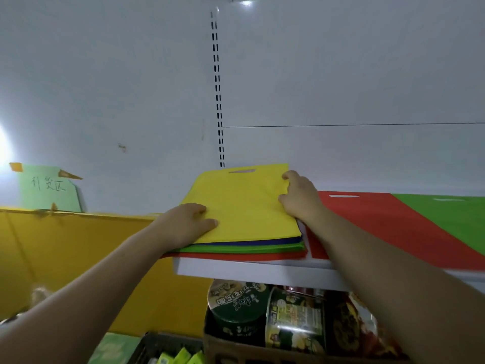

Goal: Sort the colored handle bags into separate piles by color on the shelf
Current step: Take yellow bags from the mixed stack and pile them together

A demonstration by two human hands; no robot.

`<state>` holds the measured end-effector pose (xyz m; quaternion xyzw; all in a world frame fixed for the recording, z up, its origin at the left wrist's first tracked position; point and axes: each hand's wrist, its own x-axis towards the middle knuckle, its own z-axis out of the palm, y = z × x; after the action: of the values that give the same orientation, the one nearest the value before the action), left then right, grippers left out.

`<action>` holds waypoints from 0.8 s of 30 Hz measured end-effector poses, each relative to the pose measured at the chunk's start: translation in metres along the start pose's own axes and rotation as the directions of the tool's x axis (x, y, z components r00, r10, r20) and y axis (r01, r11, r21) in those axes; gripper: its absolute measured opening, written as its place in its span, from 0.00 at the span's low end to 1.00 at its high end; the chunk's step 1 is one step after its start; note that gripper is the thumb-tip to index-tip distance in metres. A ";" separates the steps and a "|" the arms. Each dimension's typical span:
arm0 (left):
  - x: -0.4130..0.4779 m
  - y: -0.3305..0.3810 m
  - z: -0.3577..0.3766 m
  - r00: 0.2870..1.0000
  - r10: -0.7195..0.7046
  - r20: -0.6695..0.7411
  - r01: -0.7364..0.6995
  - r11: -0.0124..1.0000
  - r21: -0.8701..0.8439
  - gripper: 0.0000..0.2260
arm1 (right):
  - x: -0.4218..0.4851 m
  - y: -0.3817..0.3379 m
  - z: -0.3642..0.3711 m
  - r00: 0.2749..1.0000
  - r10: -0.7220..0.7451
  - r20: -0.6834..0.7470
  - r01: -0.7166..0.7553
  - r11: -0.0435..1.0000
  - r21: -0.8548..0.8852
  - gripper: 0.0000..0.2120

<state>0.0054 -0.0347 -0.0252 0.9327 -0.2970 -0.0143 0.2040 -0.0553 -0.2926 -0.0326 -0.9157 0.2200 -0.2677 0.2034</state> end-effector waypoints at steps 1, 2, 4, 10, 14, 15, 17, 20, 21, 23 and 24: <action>0.000 0.001 0.000 1.000 -0.003 0.003 0.003 1.000 0.002 0.29 | 0.001 0.001 0.000 1.000 -0.019 -0.022 0.020 0.999 0.030 0.26; 0.000 0.001 -0.001 1.000 -0.006 0.006 0.006 1.000 0.003 0.29 | 0.001 0.000 -0.001 0.999 -0.033 -0.043 0.036 0.997 0.061 0.26; 0.000 0.002 -0.003 1.000 -0.016 0.019 0.016 1.000 0.009 0.29 | -0.002 -0.002 -0.005 0.993 -0.053 -0.105 0.066 0.989 0.129 0.25; 0.000 0.008 -0.007 0.998 -0.035 0.043 0.031 0.997 0.075 0.28 | -0.006 -0.009 -0.009 0.988 -0.048 -0.145 0.101 0.916 0.389 0.26; 0.000 0.006 -0.005 0.999 -0.034 0.040 0.032 0.997 0.069 0.28 | -0.001 -0.010 -0.008 0.998 0.019 -0.064 0.014 0.882 0.471 0.31; 0.000 0.006 -0.005 0.999 -0.035 0.037 0.032 0.997 0.066 0.28 | -0.001 -0.011 -0.008 0.998 0.015 -0.055 0.011 0.893 0.450 0.30; -0.001 0.005 -0.004 0.999 -0.034 0.029 0.032 0.998 0.056 0.28 | -0.005 -0.011 -0.007 0.997 -0.039 -0.073 0.064 0.921 0.385 0.28; -0.002 0.003 -0.003 1.000 -0.024 0.015 0.024 0.999 0.025 0.28 | -0.013 -0.011 -0.010 0.970 -0.178 -0.166 0.216 0.945 0.246 0.27; -0.003 0.002 -0.002 1.000 -0.020 0.012 0.020 1.000 0.001 0.29 | -0.015 -0.011 -0.011 0.952 -0.219 -0.215 0.264 0.942 0.208 0.26; -0.004 0.001 -0.002 1.000 -0.010 0.009 0.011 0.999 -0.054 0.29 | -0.020 -0.014 -0.016 0.906 -0.284 -0.314 0.342 0.928 0.148 0.24; -0.004 0.000 -0.003 1.000 -0.005 0.002 0.005 0.997 -0.080 0.29 | -0.022 -0.016 -0.018 0.881 -0.312 -0.356 0.376 0.918 0.127 0.23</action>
<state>0.0022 -0.0312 -0.0227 0.9246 -0.2939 -0.0274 0.2409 -0.0780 -0.2725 -0.0201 -0.8586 0.0573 -0.4685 0.2003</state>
